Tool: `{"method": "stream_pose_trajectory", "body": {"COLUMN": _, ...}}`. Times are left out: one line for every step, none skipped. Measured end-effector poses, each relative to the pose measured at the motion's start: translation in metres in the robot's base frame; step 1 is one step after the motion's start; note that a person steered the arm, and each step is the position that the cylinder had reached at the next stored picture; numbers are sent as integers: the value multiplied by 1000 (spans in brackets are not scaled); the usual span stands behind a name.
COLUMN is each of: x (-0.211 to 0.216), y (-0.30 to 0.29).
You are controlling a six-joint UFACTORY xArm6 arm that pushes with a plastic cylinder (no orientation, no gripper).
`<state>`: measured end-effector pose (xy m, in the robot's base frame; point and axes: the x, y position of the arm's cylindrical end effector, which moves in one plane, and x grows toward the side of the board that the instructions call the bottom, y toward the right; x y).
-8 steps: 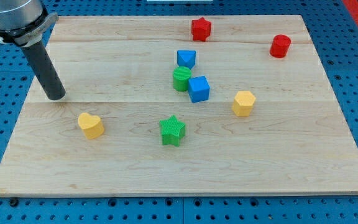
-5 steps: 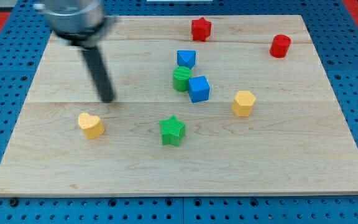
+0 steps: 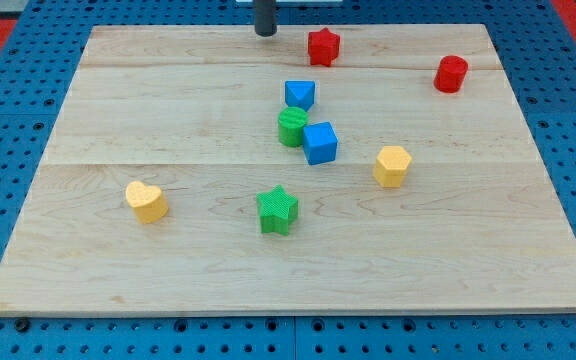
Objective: Place the red blocks parallel to each other
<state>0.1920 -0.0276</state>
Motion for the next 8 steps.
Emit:
{"method": "stream_pose_trajectory", "body": {"x": 0, "y": 38}}
{"method": "stream_pose_trajectory", "body": {"x": 1, "y": 85}}
{"method": "stream_pose_trajectory", "body": {"x": 12, "y": 69}}
{"method": "stream_pose_trajectory", "body": {"x": 36, "y": 24}}
{"method": "stream_pose_trajectory", "body": {"x": 21, "y": 26}}
{"method": "stream_pose_trajectory", "body": {"x": 0, "y": 34}}
{"method": "stream_pose_trajectory", "body": {"x": 1, "y": 75}}
{"method": "stream_pose_trajectory", "body": {"x": 0, "y": 189}}
